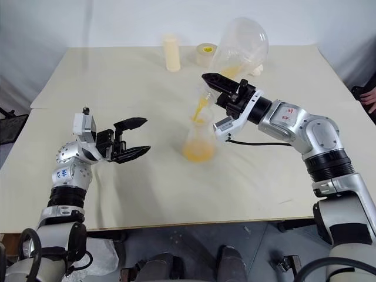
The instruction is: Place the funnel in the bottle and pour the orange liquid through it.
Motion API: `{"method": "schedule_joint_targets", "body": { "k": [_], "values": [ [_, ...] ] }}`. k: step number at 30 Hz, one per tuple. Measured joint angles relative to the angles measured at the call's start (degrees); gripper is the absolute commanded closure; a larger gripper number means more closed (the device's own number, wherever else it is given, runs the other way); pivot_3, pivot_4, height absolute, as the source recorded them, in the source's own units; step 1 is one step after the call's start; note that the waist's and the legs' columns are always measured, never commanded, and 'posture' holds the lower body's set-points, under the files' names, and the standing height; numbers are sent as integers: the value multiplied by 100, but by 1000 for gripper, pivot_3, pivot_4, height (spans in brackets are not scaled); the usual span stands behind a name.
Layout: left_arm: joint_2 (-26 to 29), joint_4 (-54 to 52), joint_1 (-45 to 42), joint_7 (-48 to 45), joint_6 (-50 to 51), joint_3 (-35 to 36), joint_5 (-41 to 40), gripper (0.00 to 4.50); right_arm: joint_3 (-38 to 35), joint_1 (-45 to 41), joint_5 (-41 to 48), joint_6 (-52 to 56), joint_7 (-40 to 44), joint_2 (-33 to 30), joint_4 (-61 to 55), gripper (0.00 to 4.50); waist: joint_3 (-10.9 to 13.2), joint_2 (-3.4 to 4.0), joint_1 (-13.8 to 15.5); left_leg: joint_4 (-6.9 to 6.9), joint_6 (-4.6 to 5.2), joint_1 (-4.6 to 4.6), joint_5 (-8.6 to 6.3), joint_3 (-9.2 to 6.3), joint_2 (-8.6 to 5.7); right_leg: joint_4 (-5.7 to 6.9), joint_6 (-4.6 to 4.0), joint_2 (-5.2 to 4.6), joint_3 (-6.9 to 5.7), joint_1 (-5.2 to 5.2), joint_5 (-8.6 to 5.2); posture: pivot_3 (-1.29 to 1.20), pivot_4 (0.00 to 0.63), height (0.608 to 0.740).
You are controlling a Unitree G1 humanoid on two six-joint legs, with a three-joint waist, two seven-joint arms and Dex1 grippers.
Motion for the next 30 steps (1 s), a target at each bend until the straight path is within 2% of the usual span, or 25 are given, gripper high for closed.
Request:
{"method": "schedule_joint_targets", "body": {
  "k": [30],
  "values": [
    [-6, 49, -27, -65, -1, -2, 0, 0, 434, -305, -839, -99, -807, -303, 142, 2062, 0, 0, -5, -2, 0, 0, 0, 1, 1, -1, 0, 0, 0, -1, 0, 0, 150, 740]
  ]
}}
